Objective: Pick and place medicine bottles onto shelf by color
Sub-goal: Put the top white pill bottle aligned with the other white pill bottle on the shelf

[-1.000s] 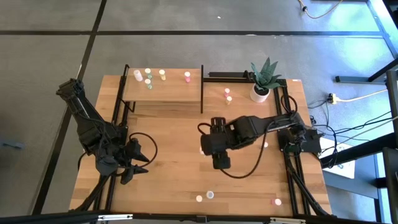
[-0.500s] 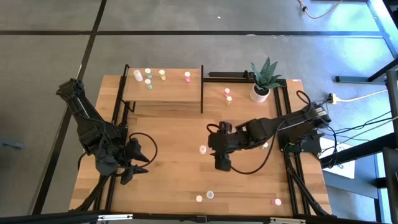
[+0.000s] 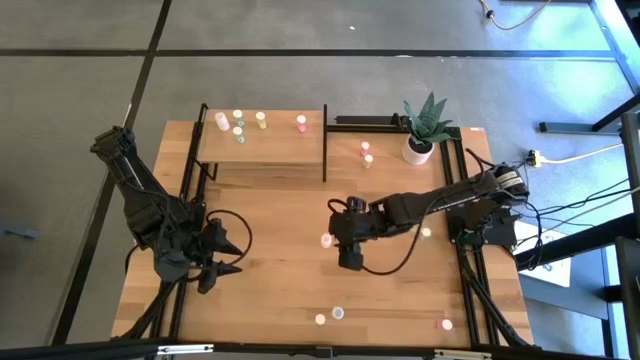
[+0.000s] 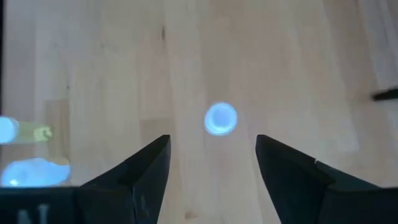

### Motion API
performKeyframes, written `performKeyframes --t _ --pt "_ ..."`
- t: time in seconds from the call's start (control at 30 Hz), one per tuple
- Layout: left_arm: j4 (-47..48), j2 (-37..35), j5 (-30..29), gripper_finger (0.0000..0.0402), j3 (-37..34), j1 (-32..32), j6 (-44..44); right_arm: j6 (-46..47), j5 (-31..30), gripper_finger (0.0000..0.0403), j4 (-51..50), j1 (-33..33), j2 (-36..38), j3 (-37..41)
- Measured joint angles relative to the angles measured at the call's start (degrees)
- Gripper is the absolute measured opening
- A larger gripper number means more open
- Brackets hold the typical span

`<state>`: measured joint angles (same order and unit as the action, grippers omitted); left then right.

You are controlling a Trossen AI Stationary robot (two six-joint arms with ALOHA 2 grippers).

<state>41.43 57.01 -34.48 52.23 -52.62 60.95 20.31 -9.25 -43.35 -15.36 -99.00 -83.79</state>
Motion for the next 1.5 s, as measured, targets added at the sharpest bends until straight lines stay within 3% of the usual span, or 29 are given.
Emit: performKeyframes --t 0.2,0.9,1.5 --pt "0.0 0.0 -0.76 0.0219 0.0 0.0 0.02 -4.36 2.35 0.0239 11.73 1.62 0.0 5.93" --pt "0.02 0.0 -0.93 0.0219 0.0 0.0 0.13 -8.96 2.34 0.0239 36.21 2.41 0.02 21.99" --pt "0.03 0.0 -1.06 0.0219 0.0 -0.01 0.34 -10.12 -1.23 0.0239 41.18 2.45 -0.89 26.89"
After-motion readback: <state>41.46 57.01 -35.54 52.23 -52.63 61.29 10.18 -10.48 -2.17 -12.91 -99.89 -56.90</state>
